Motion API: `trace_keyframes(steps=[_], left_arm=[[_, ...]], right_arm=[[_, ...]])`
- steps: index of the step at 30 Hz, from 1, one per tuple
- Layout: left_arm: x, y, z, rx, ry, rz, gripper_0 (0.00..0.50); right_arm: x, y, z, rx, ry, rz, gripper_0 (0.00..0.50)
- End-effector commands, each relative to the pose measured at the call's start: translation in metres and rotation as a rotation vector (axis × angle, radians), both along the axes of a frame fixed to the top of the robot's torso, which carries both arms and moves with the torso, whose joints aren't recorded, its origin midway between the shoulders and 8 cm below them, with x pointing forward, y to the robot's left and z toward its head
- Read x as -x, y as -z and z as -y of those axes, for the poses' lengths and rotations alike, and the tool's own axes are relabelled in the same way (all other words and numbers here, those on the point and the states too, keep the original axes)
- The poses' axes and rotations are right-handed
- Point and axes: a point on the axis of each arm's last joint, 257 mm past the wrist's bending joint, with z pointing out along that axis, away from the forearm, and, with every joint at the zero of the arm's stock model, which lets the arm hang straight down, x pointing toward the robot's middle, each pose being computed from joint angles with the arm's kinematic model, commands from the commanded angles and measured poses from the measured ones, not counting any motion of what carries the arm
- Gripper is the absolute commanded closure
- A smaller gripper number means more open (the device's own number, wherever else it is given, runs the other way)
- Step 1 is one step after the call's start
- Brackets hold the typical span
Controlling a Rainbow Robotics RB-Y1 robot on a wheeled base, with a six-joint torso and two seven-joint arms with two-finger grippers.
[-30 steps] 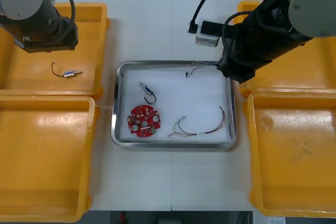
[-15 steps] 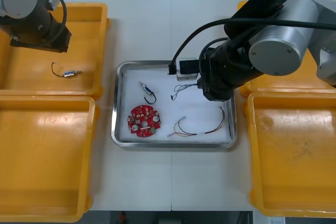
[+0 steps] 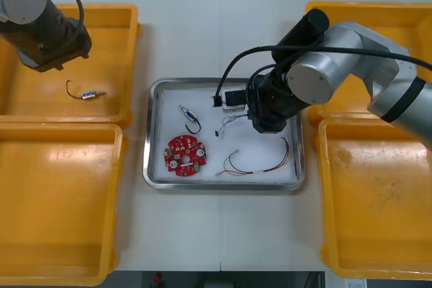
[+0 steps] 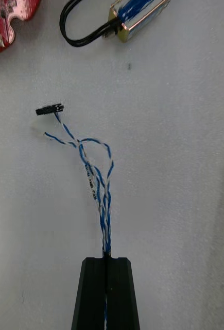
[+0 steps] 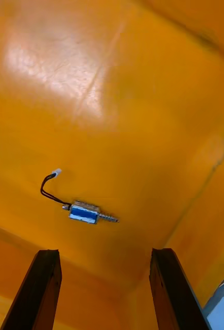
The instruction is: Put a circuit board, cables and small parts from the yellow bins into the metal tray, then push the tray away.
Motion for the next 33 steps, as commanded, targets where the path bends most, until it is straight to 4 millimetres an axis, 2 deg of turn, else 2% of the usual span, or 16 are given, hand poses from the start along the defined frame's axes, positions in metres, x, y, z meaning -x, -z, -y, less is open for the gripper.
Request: trace_keyframes(steps=[1, 3, 4, 5, 6, 8, 9, 11, 13, 18, 24, 29, 33], left_arm=[[-0.018, -0.034, -0.021, 0.004, -0.023, 0.075, 0.000], [-0.021, -0.032, -0.024, 0.039, -0.069, 0.085, 0.000], [-0.023, -0.030, -0.026, 0.063, -0.102, 0.090, 0.000], [-0.025, -0.029, -0.028, 0.091, -0.136, 0.098, 0.000], [-0.026, -0.029, -0.028, 0.104, -0.152, 0.102, 0.000], [-0.031, -0.027, -0.031, 0.168, -0.226, 0.124, 0.000], [-0.032, -0.027, -0.031, 0.182, -0.244, 0.128, 0.000], [-0.033, -0.024, -0.035, 0.227, -0.308, 0.134, 0.000], [-0.033, -0.021, -0.037, 0.253, -0.351, 0.133, 0.000], [-0.031, -0.008, -0.042, 0.322, -0.471, 0.114, 0.000], [-0.034, 0.016, -0.042, 0.378, -0.604, 0.115, 0.000], [-0.045, 0.028, -0.046, 0.456, -0.689, 0.147, 0.000], [-0.044, 0.036, -0.043, 0.467, -0.698, 0.133, 0.000]], right_arm=[[-0.007, -0.003, -0.020, 0.006, -0.041, 0.027, 0.500], [-0.007, 0.000, -0.019, 0.002, -0.032, 0.017, 0.478], [-0.008, 0.000, -0.019, 0.002, -0.029, 0.017, 0.430], [-0.008, 0.000, -0.018, 0.001, -0.023, 0.015, 0.356], [-0.008, 0.000, -0.018, 0.000, -0.022, 0.014, 0.316], [-0.008, 0.000, -0.016, -0.004, -0.011, 0.008, 0.155], [-0.008, -0.001, -0.017, -0.009, -0.010, 0.007, 0.130], [-0.009, -0.003, -0.015, -0.019, 0.003, 0.001, 0.038], [-0.009, -0.006, -0.014, -0.029, 0.013, -0.003, 0.000], [-0.007, -0.030, -0.010, -0.041, 0.032, -0.014, 0.000], [0.006, -0.069, -0.001, -0.035, 0.035, -0.018, 0.000], [0.021, -0.103, 0.016, -0.023, 0.069, -0.024, 0.000], [0.031, -0.124, 0.031, -0.051, 0.128, -0.040, 0.000]])
